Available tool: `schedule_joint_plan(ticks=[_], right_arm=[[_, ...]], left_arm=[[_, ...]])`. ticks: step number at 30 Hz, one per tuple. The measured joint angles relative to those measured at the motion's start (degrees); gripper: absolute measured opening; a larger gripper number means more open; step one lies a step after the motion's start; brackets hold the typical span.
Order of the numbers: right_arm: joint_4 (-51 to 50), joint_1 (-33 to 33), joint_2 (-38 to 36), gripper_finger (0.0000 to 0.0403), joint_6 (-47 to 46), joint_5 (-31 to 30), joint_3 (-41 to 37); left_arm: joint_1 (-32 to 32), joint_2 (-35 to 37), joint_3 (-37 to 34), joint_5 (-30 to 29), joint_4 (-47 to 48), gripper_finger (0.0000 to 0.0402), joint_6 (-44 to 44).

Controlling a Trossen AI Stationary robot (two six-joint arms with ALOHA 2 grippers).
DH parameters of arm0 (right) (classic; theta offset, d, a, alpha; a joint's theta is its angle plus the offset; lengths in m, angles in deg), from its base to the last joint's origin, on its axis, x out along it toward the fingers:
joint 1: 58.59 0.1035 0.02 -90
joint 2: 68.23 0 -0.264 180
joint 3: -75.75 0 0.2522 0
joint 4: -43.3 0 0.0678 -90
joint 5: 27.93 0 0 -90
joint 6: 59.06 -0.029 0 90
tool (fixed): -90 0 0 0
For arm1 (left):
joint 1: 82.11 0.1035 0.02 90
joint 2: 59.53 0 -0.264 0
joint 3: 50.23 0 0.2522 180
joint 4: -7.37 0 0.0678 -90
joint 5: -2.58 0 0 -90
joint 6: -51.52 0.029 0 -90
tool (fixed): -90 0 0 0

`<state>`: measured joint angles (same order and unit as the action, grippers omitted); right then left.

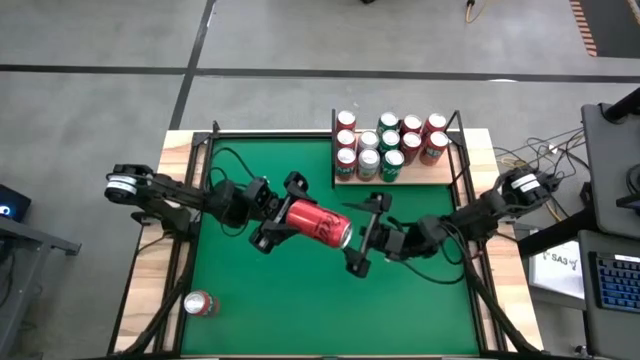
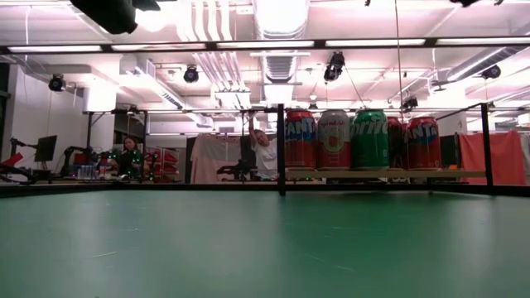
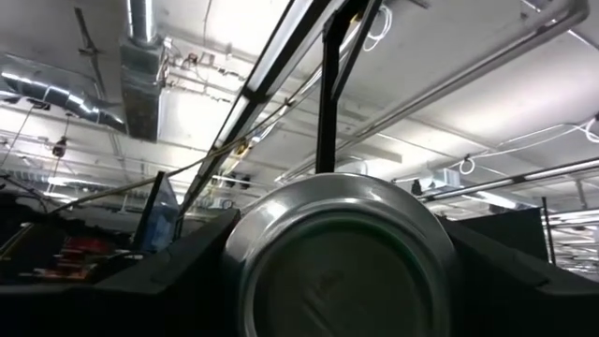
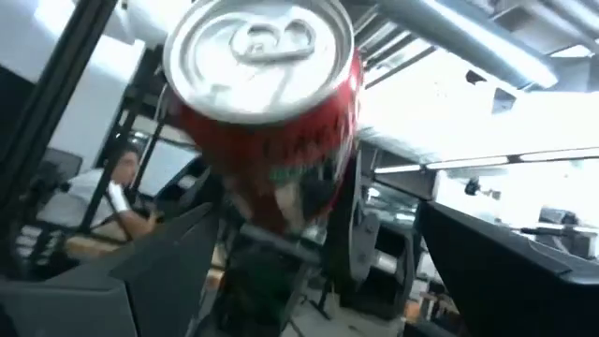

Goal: Place canned beverage on shelf
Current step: Put the red/black soda can on the shelf aligned with the other red/black soda cans

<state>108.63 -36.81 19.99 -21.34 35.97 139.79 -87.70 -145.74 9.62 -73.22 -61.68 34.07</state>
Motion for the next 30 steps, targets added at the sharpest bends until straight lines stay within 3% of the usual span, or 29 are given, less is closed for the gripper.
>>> schedule_joint_plan(ticks=[4, 9, 16, 23, 27, 30], right_arm=[[-2.8, -0.5, -0.2, 0.0363, 0.4, 5.1, 2.2], [-7.4, -0.5, -1.2, 0.0363, 0.2, 7.0, 4.1], [-9.9, -0.5, -1.2, 0.0357, -0.4, 7.4, 6.7], [-9.8, -0.5, -1.3, 0.0298, -0.9, 6.6, 6.8], [-9.9, -0.4, -1.4, 0.0292, -1.3, 4.8, 6.8], [-12.3, -0.3, -2.4, 0.0292, -1.9, 2.5, 6.8]], left_arm=[[0.3, 0.0, -0.3, -0.2, 0.5, 0.0283, 0.0], [0.8, 0.0, -1.2, -1.3, 0.3, 0.0283, 0.3], [0.9, -0.9, -1.2, -1.4, 0.5, 0.0283, 1.5], [0.9, -0.9, -1.2, -1.8, 1.1, 0.0283, 1.9], [0.9, -0.9, -1.4, -2.1, 1.4, 0.0283, 1.2], [1.0, -0.9, -1.6, -2.2, 2.6, 0.0324, 0.7]])
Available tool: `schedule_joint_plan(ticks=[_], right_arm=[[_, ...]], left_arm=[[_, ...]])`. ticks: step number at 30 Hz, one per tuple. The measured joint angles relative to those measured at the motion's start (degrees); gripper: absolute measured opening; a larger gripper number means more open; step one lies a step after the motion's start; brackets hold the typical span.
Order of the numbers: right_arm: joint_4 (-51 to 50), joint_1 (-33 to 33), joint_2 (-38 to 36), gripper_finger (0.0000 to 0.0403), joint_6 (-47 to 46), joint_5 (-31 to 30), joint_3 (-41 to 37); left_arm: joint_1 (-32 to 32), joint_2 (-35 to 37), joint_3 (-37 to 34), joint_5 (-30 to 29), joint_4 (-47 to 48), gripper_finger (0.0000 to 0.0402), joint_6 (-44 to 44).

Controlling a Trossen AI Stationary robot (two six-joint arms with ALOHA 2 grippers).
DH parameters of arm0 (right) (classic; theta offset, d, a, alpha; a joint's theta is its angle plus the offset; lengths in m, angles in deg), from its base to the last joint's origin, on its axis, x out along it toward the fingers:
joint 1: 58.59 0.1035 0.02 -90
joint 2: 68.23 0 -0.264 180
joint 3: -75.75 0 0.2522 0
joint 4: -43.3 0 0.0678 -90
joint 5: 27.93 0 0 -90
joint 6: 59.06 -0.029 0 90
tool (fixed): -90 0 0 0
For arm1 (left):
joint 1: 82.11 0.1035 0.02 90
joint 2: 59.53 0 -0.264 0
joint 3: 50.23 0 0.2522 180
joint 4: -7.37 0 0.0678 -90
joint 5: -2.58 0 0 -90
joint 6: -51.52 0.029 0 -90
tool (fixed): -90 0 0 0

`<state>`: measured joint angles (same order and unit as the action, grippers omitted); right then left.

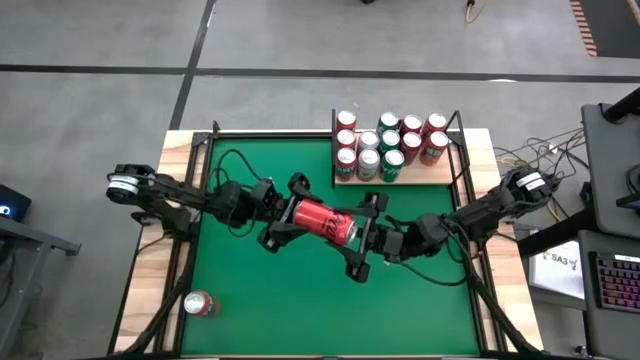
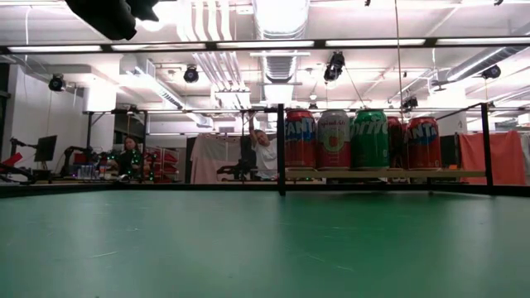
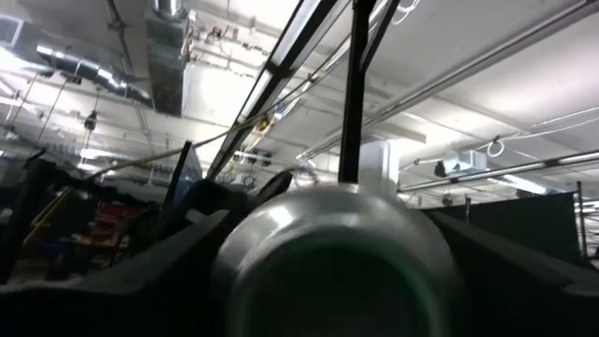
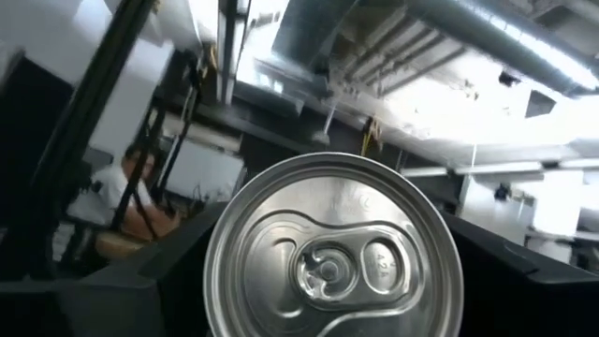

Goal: Place canned beverage on shelf
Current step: Put the red/black soda can on the shelf aligned with the other red/black soda cans

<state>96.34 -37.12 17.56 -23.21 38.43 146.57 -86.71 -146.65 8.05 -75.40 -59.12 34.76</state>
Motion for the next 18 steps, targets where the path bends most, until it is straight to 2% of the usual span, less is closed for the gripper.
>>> schedule_joint_plan(ticks=[3, 6, 8, 14, 18], right_arm=[[-8.2, -0.1, -2.8, 0.0292, -2.5, -2.3, -0.1], [-23.5, -0.1, -7.3, 0.0292, -7.7, -5.9, 1.9], [-38.4, -0.1, -10.3, 0.0292, -12.8, -6.3, 5.1], [-95.0, -2.4, -14.0, 0.0292, -32.7, -5.9, 21.4], [-118.5, -4.0, -13.4, 0.0292, -42.6, -1.4, 29.0]], left_arm=[[0.0, 0.0, 0.0, -0.3, 2.7, 0.038, 0.1], [0.2, 0.0, 0.0, -0.5, 5.9, 0.0372, 0.9], [0.3, 0.0, 0.0, -0.5, 8.4, 0.0355, 2.2], [1.9, 0.5, -0.1, 1.0, 18.0, 0.0333, 6.8], [2.8, 0.2, -0.1, 0.4, 26.2, 0.0333, 11.2]])
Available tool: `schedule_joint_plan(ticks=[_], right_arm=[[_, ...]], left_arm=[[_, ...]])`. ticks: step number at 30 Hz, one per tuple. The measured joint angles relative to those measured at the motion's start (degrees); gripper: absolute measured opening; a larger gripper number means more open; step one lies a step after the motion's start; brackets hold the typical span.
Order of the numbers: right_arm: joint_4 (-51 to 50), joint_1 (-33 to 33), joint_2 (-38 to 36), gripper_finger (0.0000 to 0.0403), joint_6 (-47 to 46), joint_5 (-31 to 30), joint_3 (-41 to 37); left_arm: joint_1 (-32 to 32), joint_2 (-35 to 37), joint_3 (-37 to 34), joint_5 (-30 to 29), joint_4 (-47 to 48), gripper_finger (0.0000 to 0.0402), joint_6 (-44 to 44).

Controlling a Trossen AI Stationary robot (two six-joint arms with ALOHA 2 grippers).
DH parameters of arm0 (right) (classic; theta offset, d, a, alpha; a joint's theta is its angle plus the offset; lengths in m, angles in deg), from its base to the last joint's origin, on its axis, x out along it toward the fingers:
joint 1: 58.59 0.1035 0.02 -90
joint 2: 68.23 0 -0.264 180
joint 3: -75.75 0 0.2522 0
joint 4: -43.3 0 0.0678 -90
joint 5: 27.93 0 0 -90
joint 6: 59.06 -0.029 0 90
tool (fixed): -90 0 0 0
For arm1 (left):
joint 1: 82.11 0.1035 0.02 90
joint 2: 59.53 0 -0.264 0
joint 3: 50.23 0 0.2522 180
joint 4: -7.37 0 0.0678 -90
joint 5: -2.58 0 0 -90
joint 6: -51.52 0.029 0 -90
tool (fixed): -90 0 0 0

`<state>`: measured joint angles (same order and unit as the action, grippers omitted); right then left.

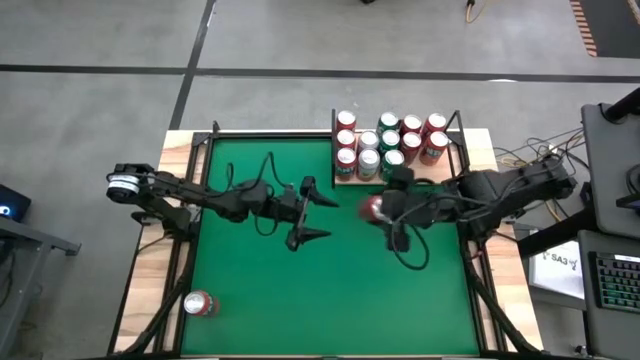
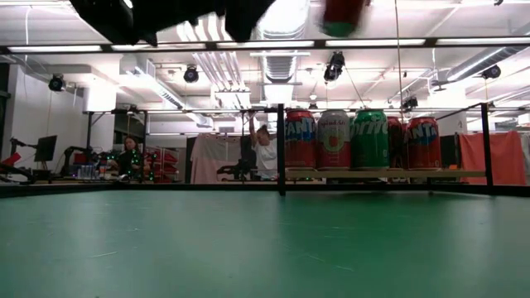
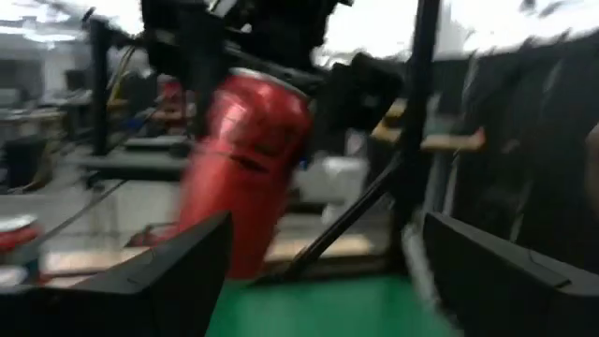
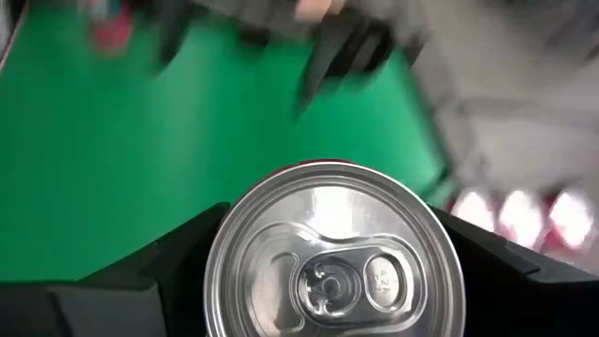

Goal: Place canned beverage on shelf
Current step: Put the red/black soda can on the shelf aligned with the other red/black soda cans

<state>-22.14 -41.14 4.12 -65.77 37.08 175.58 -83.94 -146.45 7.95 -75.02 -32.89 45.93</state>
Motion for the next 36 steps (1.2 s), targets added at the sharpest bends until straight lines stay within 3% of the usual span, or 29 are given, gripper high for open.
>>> schedule_joint_plan(ticks=[3, 9, 19, 27, 36], right_arm=[[-8.5, -0.6, 0.0, 0.0292, -3.8, 6.8, -0.3], [-10.2, -0.6, -0.2, 0.0292, -8.6, 14.2, -4.7], [-5.9, -0.5, 0.1, 0.0292, -8.5, 14.9, -9.2], [-4.8, 0.9, 0.1, 0.0292, -9.0, 14.7, -10.4], [-4.5, 1.2, 0.1, 0.0292, -9.6, 14.7, -11.0]], left_arm=[[-0.2, 0.0, 0.0, -0.4, 3.4, 0.0333, 3.6], [-1.1, -2.6, -0.1, 0.3, 2.2, 0.0333, 6.5], [-1.9, -16.6, -0.1, 0.8, -17.2, 0.0334, -2.2], [-2.1, -24.8, -0.1, 1.3, -30.5, 0.034, -3.3], [-2.8, -28.3, 3.7, 0.8, -28.3, 0.0396, -2.0]])
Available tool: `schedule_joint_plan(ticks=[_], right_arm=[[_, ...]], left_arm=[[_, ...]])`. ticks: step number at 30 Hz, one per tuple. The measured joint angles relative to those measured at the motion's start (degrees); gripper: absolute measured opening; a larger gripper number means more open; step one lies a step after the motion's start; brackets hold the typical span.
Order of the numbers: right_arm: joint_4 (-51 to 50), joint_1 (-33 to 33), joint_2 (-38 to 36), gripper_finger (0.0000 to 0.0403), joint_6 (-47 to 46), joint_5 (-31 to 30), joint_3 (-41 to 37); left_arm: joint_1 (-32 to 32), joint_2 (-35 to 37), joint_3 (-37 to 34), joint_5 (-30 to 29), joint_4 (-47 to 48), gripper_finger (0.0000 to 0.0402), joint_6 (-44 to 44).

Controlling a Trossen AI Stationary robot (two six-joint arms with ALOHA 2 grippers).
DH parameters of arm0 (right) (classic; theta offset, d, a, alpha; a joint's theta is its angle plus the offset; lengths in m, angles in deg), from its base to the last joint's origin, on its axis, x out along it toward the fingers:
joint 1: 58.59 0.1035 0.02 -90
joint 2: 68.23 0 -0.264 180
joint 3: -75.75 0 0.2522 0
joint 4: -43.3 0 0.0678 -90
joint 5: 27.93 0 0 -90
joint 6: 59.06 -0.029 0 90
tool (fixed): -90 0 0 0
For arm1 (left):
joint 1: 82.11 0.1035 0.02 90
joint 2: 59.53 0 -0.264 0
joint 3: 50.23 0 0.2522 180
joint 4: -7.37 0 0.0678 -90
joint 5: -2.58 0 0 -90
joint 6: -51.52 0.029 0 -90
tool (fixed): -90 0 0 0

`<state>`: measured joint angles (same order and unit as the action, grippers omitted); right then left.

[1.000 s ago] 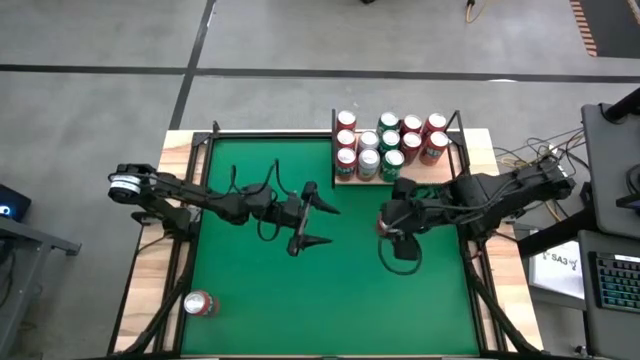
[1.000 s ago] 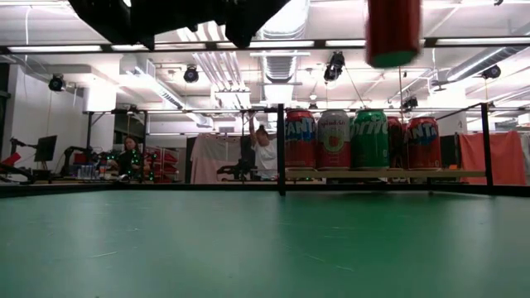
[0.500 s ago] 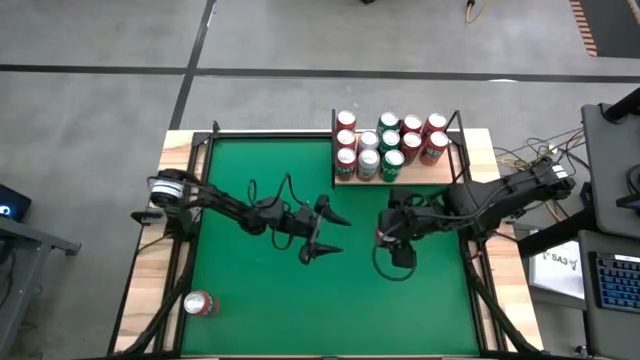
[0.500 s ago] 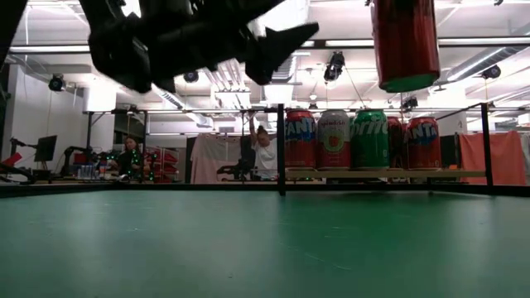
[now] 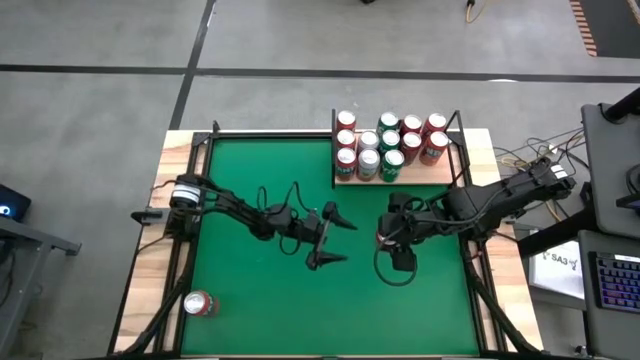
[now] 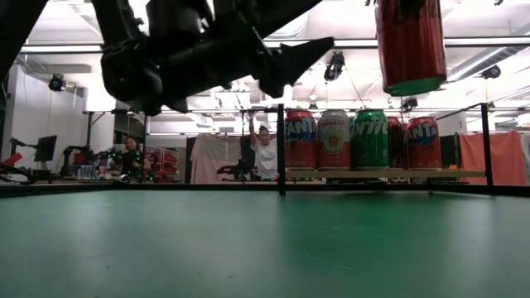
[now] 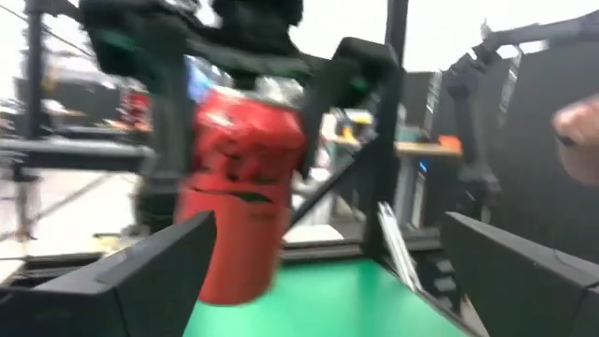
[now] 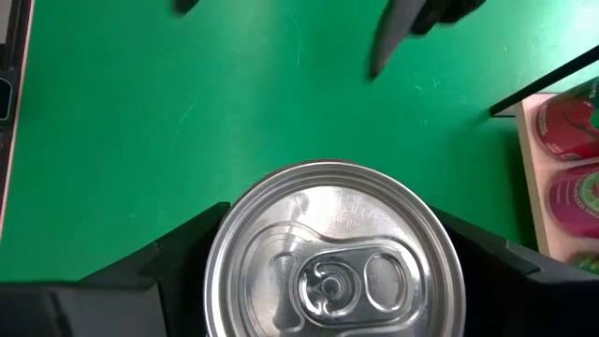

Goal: Place canned beverage on shelf
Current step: Put the red/black soda can on the shelf aligned with the other red/black soda cans

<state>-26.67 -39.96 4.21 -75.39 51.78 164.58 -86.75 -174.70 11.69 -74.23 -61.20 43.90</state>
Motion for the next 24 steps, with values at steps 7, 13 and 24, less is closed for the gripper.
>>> schedule_joint_plan(ticks=[7, 13, 24], right_arm=[[0.0, 0.0, 0.0, 0.0292, 0.3, 0.1, 0.0], [0.0, 0.0, 0.0, 0.0292, 0.3, 0.2, 0.0], [0.0, 0.0, 0.0, 0.0292, 0.5, 0.2, 0.0]], left_arm=[[-0.5, -0.1, 5.5, 2.9, 10.1, 0.0383, 0.1], [-0.2, -0.1, 9.7, -1.3, 22.0, 0.0382, 3.1], [-0.2, -0.1, 10.3, -12.7, 21.5, 0.0382, 6.1]])
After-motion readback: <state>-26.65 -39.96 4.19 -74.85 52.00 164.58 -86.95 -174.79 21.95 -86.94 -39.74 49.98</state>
